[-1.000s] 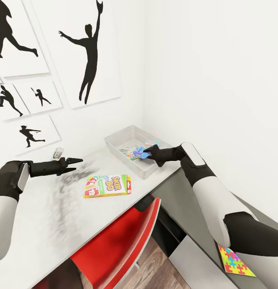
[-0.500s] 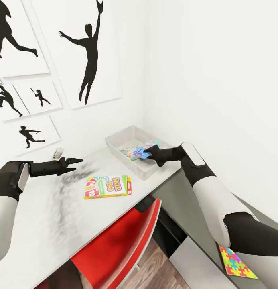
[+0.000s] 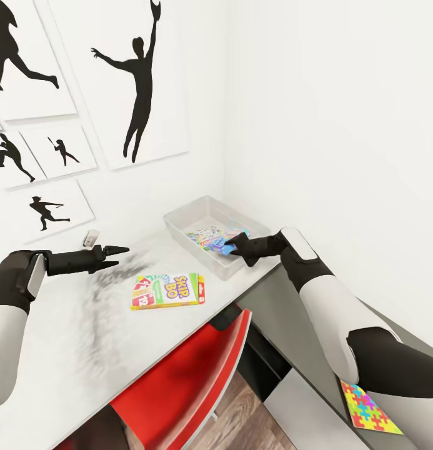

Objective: Put all the toys in the child's room - the three board games (two on the bed and one on the table), the two jigsaw puzzles on the table, and the tennis ball on the table - inside the toy box on the table in the child's room.

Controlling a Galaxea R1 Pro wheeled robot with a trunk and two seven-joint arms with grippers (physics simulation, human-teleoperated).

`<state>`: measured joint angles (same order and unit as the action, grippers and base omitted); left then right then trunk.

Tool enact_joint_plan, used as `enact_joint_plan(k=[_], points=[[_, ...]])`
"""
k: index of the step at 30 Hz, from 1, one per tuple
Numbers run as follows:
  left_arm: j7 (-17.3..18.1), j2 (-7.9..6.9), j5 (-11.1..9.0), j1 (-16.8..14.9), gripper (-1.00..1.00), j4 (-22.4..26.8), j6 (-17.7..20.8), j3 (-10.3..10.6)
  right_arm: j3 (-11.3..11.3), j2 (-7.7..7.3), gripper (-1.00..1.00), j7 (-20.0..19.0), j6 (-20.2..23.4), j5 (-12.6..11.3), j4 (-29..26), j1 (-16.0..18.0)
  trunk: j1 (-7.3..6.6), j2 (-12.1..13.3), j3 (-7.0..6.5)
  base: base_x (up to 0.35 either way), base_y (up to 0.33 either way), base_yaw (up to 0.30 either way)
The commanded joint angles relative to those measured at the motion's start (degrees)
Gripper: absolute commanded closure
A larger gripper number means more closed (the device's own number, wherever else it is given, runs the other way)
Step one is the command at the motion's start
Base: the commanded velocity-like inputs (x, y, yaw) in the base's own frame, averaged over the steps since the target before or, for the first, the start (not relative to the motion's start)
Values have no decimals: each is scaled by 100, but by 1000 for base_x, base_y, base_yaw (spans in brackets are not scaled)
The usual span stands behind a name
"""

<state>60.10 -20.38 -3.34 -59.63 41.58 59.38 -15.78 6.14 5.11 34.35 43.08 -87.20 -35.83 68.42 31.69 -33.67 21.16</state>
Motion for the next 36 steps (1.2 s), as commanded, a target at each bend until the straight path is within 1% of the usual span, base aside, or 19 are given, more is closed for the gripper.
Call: enact_joint_plan(k=[1, 16, 36], points=[[-3, -1, -27, -3, -100, -1, 48, -4, 10, -2, 100, 63, -11, -63, 1, 5, 2, -8, 8, 0, 0, 0], [-6, -1, -27, -5, -100, -1, 48, -4, 27, -2, 100, 63, -19, -60, 89, 5, 2, -8, 8, 0, 0, 0], [-3, 4, -27, -5, -100, -1, 48, -4, 22, -2, 100, 63, -37, -60, 93, 6, 2, -8, 8, 36, 0, 0]])
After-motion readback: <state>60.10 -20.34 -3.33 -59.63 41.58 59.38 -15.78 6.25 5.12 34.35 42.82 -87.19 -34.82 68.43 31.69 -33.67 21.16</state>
